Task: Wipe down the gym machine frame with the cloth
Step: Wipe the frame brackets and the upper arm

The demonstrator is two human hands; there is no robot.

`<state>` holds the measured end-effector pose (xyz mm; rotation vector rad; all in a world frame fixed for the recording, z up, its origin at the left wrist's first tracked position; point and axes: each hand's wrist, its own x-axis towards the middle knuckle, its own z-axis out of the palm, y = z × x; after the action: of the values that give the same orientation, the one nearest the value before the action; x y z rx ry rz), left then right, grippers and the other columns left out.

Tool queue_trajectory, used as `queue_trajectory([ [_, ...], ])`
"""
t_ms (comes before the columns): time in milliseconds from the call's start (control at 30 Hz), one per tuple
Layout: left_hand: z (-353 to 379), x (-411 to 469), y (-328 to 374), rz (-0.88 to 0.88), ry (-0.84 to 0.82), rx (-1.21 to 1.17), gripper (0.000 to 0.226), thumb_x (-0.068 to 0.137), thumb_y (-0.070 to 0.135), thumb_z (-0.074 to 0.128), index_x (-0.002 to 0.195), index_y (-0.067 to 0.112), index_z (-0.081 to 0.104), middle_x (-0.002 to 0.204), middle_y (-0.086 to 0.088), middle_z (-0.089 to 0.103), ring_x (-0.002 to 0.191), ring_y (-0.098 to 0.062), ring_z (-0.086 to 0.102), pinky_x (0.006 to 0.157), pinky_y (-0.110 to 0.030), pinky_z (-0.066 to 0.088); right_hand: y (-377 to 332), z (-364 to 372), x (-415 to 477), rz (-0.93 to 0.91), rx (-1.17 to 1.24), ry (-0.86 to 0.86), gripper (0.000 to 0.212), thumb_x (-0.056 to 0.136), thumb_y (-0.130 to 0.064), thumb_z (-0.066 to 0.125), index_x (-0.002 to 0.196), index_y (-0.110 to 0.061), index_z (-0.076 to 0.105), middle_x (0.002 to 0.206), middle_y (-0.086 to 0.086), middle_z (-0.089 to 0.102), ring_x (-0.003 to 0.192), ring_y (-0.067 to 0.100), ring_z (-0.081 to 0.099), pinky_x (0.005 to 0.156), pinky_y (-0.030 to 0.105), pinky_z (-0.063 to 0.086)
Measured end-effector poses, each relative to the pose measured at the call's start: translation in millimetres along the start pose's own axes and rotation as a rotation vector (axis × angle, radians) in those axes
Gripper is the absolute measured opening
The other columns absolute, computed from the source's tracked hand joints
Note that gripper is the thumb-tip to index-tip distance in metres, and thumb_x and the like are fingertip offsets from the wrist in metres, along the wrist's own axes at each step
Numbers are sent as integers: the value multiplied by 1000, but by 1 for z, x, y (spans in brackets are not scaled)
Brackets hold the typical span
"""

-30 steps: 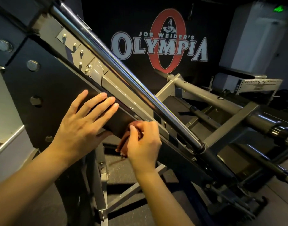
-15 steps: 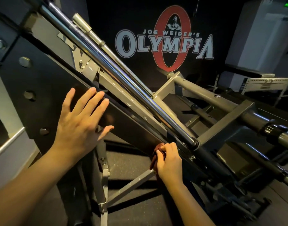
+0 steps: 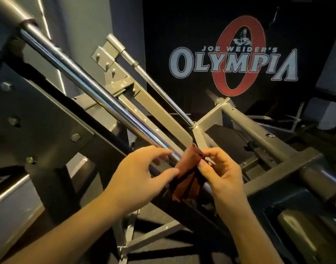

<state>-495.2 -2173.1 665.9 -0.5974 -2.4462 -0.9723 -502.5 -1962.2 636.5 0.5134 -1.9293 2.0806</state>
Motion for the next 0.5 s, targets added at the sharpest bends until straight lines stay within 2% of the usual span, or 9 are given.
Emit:
queue_trajectory([
  [67, 7, 16, 15, -35, -4, -74, 58, 79, 70, 57, 126, 39, 67, 109, 25, 67, 107, 2, 62, 94, -37, 56, -9, -9, 17, -2, 119, -60, 17, 89, -31, 64, 101, -21, 69, 105, 6, 72, 104, 27, 71, 86, 44, 61],
  [167, 6, 40, 37, -58, -19, -166, 44, 84, 60, 65, 121, 37, 69, 107, 22, 71, 106, 0, 65, 95, -36, 56, -25, -17, 45, -20, 177, -78, 15, 93, -20, 58, 105, -17, 67, 103, 3, 72, 103, 24, 71, 82, 39, 60],
  [267, -6, 69, 49, -86, 55, -171, 20, 88, 41, 75, 104, 30, 73, 93, 12, 74, 91, -5, 71, 85, -39, 60, -44, -21, 77, 2, 162, -83, 22, 104, -13, 47, 106, -13, 69, 99, 8, 72, 100, 25, 69, 81, 36, 59],
  [333, -18, 90, 53, -87, 99, -157, 15, 86, 34, 77, 97, 24, 73, 86, 7, 75, 82, -8, 73, 77, -38, 62, -57, -22, 99, 11, 207, -134, 29, 103, -21, 46, 114, -6, 68, 109, 21, 67, 107, 33, 66, 84, 37, 60],
  [367, -23, 101, 54, -81, 104, -148, 15, 86, 32, 77, 96, 22, 73, 86, 5, 75, 80, -10, 73, 74, -36, 63, -63, -22, 109, -4, 216, -162, 33, 101, -29, 51, 117, -5, 68, 113, 23, 66, 110, 34, 66, 88, 40, 60],
  [433, -32, 122, 55, -77, 105, -145, 15, 88, 29, 77, 96, 19, 72, 87, 2, 75, 80, -11, 73, 70, -30, 62, -73, -20, 127, -33, 167, -177, 33, 95, -36, 64, 116, -11, 68, 109, 13, 72, 108, 27, 70, 91, 42, 59],
  [500, -40, 144, 55, -93, 93, -136, 13, 89, 27, 77, 97, 18, 72, 87, 2, 75, 79, -10, 74, 66, -23, 60, -79, -17, 143, -52, 106, -127, 23, 95, -27, 68, 114, -15, 69, 102, 3, 76, 101, 20, 74, 88, 40, 61],
])
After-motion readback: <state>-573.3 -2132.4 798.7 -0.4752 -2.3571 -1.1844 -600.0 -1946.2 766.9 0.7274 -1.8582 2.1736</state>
